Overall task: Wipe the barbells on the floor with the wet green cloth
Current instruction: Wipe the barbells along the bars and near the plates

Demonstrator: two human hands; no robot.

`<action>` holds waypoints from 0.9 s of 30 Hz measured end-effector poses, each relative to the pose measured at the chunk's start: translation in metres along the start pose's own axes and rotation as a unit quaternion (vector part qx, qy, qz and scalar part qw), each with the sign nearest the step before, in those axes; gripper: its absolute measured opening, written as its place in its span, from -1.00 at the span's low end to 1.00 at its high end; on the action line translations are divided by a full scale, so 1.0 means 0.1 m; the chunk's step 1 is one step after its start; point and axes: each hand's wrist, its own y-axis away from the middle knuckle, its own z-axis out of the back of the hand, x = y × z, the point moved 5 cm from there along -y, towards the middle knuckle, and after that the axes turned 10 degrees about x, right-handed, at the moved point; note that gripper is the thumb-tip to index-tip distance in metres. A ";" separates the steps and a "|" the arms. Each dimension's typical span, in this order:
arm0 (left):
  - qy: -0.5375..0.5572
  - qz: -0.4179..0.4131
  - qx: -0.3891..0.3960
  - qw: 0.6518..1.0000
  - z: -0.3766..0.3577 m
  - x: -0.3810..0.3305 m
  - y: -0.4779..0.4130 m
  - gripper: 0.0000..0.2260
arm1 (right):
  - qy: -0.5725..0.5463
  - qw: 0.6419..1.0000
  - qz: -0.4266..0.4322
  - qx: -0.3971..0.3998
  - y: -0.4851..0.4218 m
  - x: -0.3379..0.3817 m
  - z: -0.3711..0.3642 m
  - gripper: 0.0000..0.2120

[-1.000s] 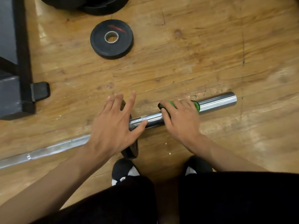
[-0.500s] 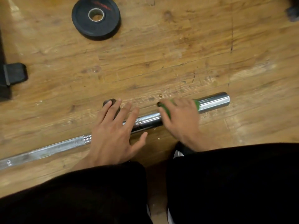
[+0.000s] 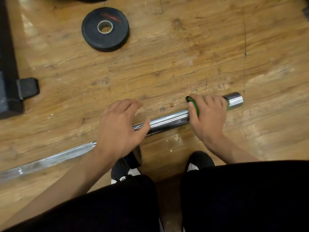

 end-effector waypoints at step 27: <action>0.104 0.062 -0.063 0.991 0.05 0.46 0.05 -0.36 | 0.065 0.961 0.253 0.088 -0.28 0.77 -0.20 -0.57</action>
